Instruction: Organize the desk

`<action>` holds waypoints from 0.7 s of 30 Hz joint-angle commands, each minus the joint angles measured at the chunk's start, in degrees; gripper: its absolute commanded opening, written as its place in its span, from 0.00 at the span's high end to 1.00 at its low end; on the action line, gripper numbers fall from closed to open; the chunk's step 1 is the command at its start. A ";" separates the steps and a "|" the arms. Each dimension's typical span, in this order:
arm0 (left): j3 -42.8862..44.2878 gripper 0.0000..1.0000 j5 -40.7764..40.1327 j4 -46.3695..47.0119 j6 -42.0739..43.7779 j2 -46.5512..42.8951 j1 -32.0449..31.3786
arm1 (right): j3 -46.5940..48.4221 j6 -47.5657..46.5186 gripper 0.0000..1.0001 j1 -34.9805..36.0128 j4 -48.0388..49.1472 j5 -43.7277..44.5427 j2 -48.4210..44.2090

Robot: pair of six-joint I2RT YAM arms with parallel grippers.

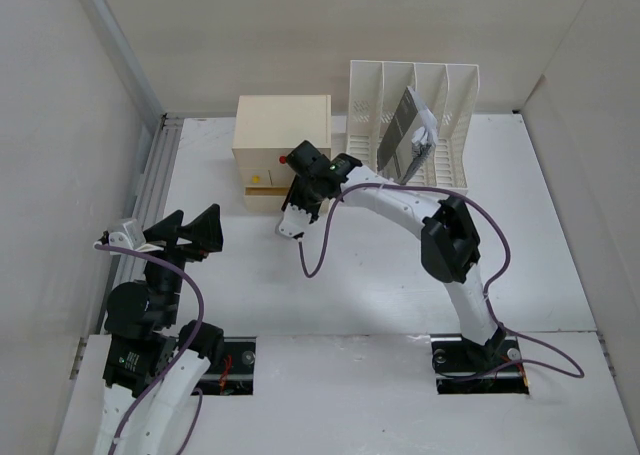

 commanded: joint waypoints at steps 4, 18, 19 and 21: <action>-0.04 0.05 0.74 2.99 0.31 0.57 -0.29 | 2.38 -19.49 0.73 -1.27 -3.73 0.13 -2.50; -0.04 0.04 0.74 2.99 0.31 0.04 -0.29 | 1.33 -18.87 0.73 -2.94 -1.18 2.51 -1.45; -0.04 0.04 0.74 2.99 0.31 0.04 -0.29 | 1.33 -18.35 0.73 -2.94 -1.18 3.03 -1.44; -0.04 0.04 0.74 2.99 0.31 0.04 -0.29 | 1.33 -18.34 0.73 -2.94 -1.18 3.03 -0.92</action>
